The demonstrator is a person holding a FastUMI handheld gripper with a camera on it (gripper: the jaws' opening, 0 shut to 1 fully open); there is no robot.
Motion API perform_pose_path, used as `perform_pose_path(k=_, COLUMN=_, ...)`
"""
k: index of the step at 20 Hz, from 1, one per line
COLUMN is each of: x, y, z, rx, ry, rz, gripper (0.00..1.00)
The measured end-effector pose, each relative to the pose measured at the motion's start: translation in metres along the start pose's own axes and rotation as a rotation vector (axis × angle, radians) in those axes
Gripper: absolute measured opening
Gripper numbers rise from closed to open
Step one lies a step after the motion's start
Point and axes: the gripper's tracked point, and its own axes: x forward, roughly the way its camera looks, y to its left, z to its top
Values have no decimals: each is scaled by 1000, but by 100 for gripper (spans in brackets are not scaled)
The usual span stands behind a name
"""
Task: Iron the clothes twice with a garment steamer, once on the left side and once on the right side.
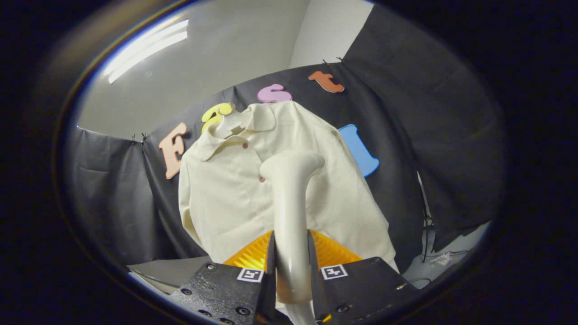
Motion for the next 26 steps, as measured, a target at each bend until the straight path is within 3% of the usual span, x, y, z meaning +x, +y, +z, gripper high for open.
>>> perform_pose_path(k=4, x=35, y=13, z=51, rx=-25, ry=-72, rz=19, gripper=32)
perform_pose_path(k=9, x=72, y=7, z=64, rx=-23, ry=-87, rz=8, gripper=31)
perform_pose_path(k=14, x=75, y=-10, z=36, rx=35, ry=-47, rz=43, gripper=31)
perform_pose_path(k=26, x=39, y=-50, z=-40, rx=78, ry=46, rz=-1, gripper=32)
